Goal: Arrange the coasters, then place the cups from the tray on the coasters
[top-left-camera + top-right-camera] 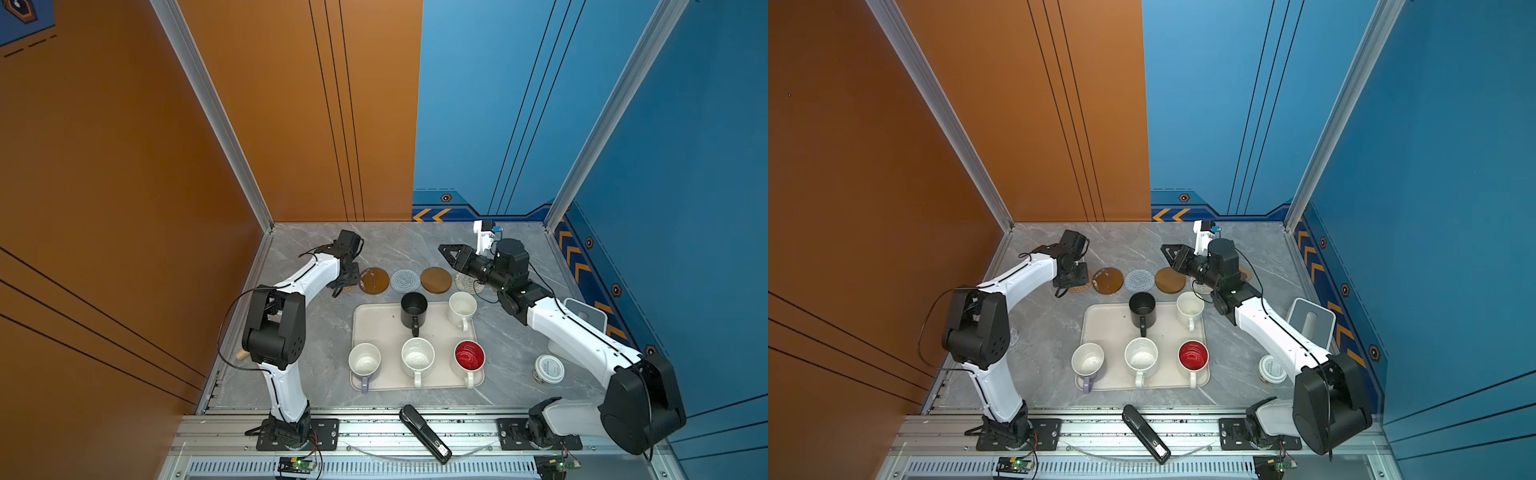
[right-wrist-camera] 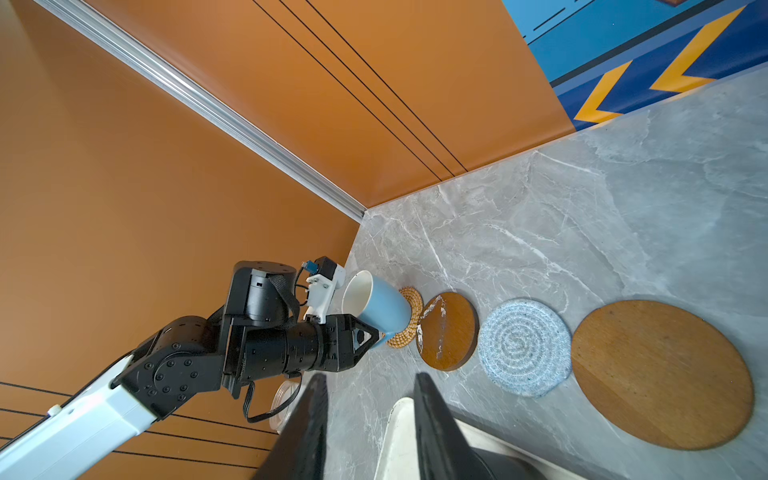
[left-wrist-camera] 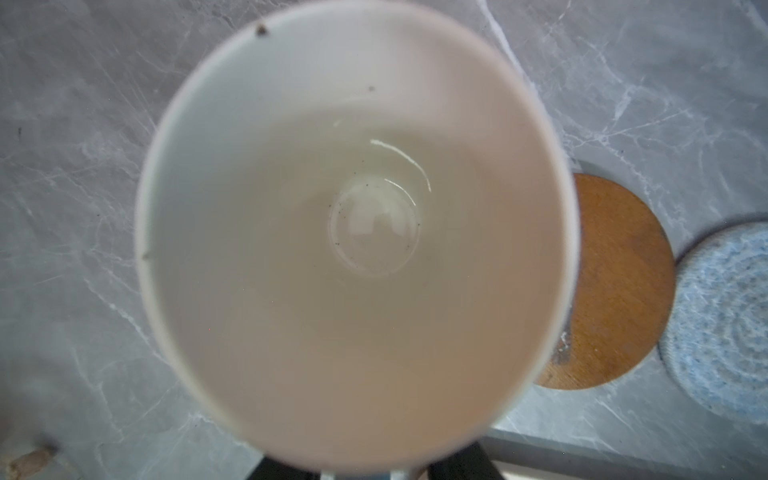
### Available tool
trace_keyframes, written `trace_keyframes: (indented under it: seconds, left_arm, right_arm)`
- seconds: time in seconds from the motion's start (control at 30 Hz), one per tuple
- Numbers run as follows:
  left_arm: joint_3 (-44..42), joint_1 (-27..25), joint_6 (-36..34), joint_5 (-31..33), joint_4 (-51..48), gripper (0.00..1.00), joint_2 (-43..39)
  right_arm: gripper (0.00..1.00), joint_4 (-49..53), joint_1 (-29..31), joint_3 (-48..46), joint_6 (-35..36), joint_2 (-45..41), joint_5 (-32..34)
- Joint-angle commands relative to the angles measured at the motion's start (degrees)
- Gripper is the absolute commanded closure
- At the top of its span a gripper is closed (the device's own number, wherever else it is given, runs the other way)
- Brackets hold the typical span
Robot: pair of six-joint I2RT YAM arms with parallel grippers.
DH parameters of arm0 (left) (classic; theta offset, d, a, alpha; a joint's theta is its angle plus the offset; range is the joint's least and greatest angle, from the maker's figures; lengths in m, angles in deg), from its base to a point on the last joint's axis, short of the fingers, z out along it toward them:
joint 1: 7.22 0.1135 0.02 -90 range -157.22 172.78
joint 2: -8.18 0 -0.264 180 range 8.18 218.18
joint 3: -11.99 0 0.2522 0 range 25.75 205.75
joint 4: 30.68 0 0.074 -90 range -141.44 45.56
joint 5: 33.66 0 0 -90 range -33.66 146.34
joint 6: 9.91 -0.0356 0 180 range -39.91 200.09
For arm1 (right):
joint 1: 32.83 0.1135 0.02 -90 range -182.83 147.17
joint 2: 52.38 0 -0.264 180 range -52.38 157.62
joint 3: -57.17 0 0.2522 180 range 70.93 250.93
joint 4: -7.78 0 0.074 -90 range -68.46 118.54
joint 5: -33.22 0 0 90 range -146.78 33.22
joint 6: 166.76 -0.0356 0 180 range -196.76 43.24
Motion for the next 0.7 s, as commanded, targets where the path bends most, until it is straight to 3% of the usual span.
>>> trace_keyframes:
  seconds: [0.0,0.27,0.53,0.67]
  left_arm:
    - [-1.01,0.39,-0.44,-0.9,-0.17,0.59,-3.01]
    - [-3.05,0.27,-0.6,-0.88,-0.28,0.57,-9.29]
    - [-5.98,-2.38,-1.79,-2.87,-0.93,0.55,-18.99]
    - [-7.53,-4.75,-1.28,-2.82,-0.85,0.55,-23.02]
  right_arm:
    - [0.67,0.79,0.5,2.01,0.08,-0.32,-1.42]
    - [0.67,9.3,0.92,3.41,3.28,-2.76,0.76]
    - [0.66,40.34,2.46,9.55,14.91,-7.38,10.53]
    - [0.64,48.62,2.87,9.13,16.69,-11.6,14.36]
